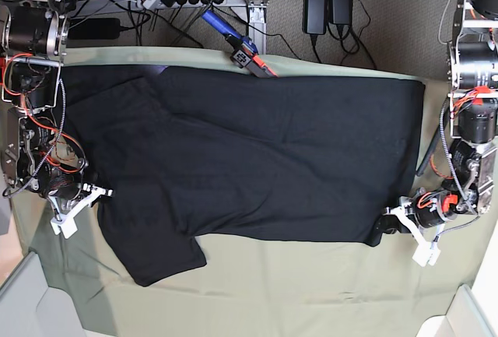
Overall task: Fold the T-shirt properly
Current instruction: 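Fold the held edge over the shirt with both grippers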
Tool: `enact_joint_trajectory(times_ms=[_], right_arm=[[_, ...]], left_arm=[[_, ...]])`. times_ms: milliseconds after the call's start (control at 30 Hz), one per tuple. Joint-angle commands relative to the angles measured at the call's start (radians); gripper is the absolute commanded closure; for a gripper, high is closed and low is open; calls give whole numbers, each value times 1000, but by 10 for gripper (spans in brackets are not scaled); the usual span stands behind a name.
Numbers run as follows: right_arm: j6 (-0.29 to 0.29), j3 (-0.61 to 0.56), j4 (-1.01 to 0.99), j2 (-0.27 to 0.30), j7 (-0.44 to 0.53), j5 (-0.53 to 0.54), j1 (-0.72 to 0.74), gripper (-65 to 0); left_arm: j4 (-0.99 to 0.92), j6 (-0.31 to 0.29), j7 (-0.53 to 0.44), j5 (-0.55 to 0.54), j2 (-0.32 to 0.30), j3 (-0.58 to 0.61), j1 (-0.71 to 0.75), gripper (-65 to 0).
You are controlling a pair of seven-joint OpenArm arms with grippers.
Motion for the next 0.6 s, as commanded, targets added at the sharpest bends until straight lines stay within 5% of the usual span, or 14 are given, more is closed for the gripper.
enact_joint_trajectory(times_ms=[0,267,567], right_arm=[[71,5,19,31,2,24,29,0],[120,5,32,117,-76,158,24,0],[147,5,35,179,-208,322,17,0]], left_arm=[[13,-17,29,-41,-24,-5,-29,0],[85,-17,202,-297,-124,-5,21,0],[283,-17,520,-576,-179,-5,151,0]])
